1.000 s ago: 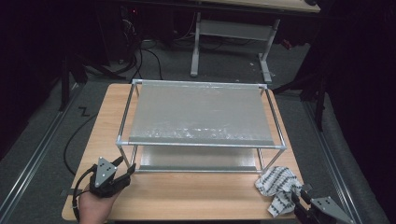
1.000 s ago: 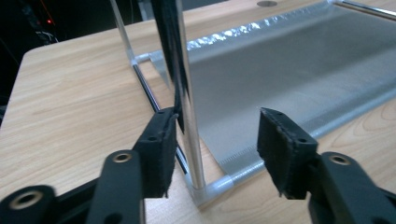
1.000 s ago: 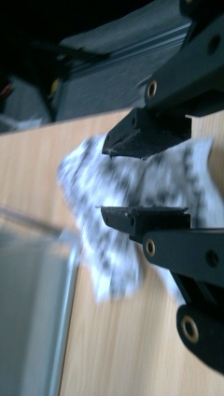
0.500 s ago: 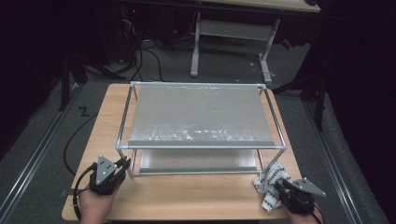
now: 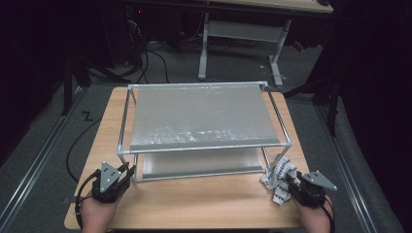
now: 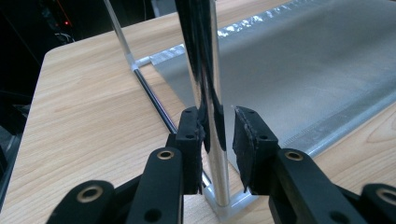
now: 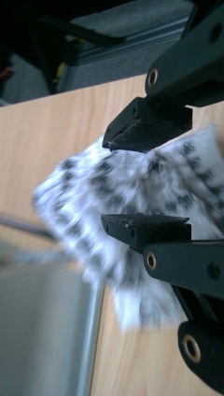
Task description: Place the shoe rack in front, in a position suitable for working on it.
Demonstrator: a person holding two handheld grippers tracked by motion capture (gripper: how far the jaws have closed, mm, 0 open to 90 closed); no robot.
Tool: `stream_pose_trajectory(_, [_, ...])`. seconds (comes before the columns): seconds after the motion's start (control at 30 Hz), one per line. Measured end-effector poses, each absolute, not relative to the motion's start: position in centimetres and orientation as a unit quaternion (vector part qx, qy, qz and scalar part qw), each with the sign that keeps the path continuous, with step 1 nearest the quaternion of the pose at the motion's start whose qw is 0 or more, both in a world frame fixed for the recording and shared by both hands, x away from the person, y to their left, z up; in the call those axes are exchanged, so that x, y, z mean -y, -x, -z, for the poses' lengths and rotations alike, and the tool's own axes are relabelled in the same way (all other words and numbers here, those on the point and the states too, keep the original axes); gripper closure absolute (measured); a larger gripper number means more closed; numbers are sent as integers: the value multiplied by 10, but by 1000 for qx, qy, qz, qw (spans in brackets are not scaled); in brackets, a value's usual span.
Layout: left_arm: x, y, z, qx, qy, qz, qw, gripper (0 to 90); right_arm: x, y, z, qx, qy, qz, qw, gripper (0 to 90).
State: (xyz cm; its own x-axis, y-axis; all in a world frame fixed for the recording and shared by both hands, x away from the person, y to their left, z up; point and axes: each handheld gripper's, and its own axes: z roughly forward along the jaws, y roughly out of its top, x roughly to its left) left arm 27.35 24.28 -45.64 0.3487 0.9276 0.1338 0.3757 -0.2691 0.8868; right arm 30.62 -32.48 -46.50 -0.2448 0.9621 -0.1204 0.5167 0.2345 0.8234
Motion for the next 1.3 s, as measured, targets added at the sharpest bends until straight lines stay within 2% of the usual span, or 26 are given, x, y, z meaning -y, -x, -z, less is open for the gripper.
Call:
stream_pose_trajectory(0.1, [-243,-273,455,-450,-719,-347,400,690,314,-293,458,-721,-496,-361,320,619])
stream_pose_trajectory(0.13, [-243,-271,455,-451,-719,-346,400,660,296,-288,458,-737,-474,-369,309,658])
stream_pose_trajectory(0.27, [-242,-268,457,-441,-727,-343,400,562,270,-300,470,-759,-470,-356,278,679])
stream_pose_trajectory(0.47, [-242,-272,458,-439,-727,-339,404,520,277,-306,486,-765,-490,-328,261,679])
stream_pose_trajectory(0.73, [-238,-284,462,-444,-731,-322,404,497,318,-275,488,-758,-505,-317,265,634])
stream_pose_trajectory(0.87, [-238,-285,460,-444,-729,-319,411,496,335,-253,480,-740,-516,-323,285,582])
stream_pose_trajectory(0.93, [-237,-286,460,-445,-728,-319,412,496,338,-247,478,-725,-531,-323,297,498])
stream_pose_trajectory(1.0, [-237,-286,460,-447,-727,-319,413,496,332,-248,478,-724,-526,-328,301,560])
stream_pose_trajectory(1.03, [-237,-286,460,-447,-727,-319,413,496,332,-248,478,-724,-526,-328,301,560])
stream_pose_trajectory(1.07, [-237,-286,460,-446,-727,-320,412,496,319,-251,479,-739,-502,-335,300,615])
stream_pose_trajectory(1.1, [-237,-285,460,-444,-729,-321,410,496,312,-253,480,-746,-490,-335,301,631])
stream_pose_trajectory(1.3, [-239,-283,460,-444,-729,-321,409,494,295,-279,493,-764,-493,-302,286,642])
